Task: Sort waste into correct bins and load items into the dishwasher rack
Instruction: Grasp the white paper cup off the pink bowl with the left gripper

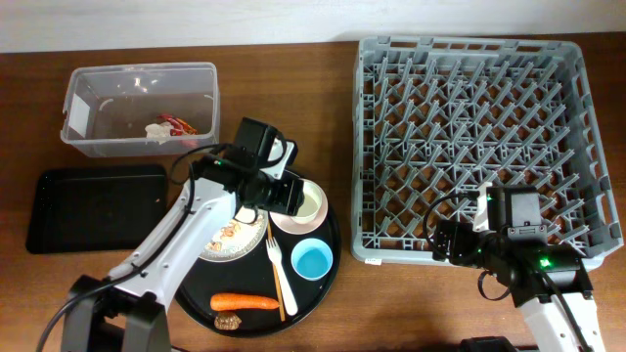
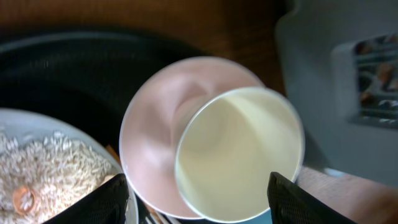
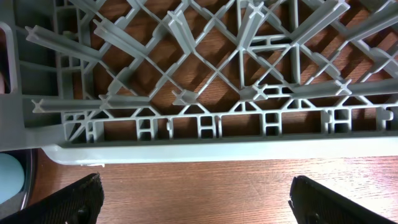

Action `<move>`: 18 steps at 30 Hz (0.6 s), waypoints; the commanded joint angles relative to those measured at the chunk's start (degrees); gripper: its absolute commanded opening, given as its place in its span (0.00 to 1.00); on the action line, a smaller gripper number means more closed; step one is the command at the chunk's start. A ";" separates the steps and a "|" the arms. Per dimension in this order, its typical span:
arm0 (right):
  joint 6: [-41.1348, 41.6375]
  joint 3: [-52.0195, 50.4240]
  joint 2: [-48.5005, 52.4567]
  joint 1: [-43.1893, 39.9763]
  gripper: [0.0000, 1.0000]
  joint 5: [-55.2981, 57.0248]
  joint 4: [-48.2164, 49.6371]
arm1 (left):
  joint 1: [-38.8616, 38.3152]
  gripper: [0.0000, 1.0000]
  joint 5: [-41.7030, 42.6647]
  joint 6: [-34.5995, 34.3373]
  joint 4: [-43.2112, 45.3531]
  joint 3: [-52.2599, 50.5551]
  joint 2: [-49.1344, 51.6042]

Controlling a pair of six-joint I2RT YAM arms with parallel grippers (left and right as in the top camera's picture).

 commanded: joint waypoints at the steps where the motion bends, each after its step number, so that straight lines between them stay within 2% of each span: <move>1: 0.50 0.74 -0.07 -0.35 0.99 -0.39 -0.07 | -0.20 0.71 -1.73 -1.25 0.63 -1.07 2.05; 3: 0.50 0.74 -0.04 -0.35 0.99 -0.39 -0.09 | -0.20 0.70 -1.33 -1.38 1.03 -1.07 2.84; 6: 0.50 0.74 -0.07 -0.35 0.99 -0.39 -0.07 | -0.24 0.56 -0.46 -1.36 2.64 -1.07 3.15; 10: 0.50 0.74 -0.07 -0.35 0.99 -0.39 -0.11 | -0.63 0.29 0.20 -1.38 5.03 -1.07 3.32; 12: 0.50 0.74 -0.07 -0.35 0.99 -0.37 -0.20 | -1.09 0.12 0.20 -1.38 5.07 -1.07 3.63; 17: 0.52 0.74 -0.07 -0.35 0.99 -0.39 -0.20 | -1.46 0.06 0.15 -1.36 4.92 -1.07 3.76; 18: 0.50 0.74 -0.07 -0.35 0.99 -0.37 -0.20 | -1.46 0.02 0.13 -1.36 4.90 -1.07 3.76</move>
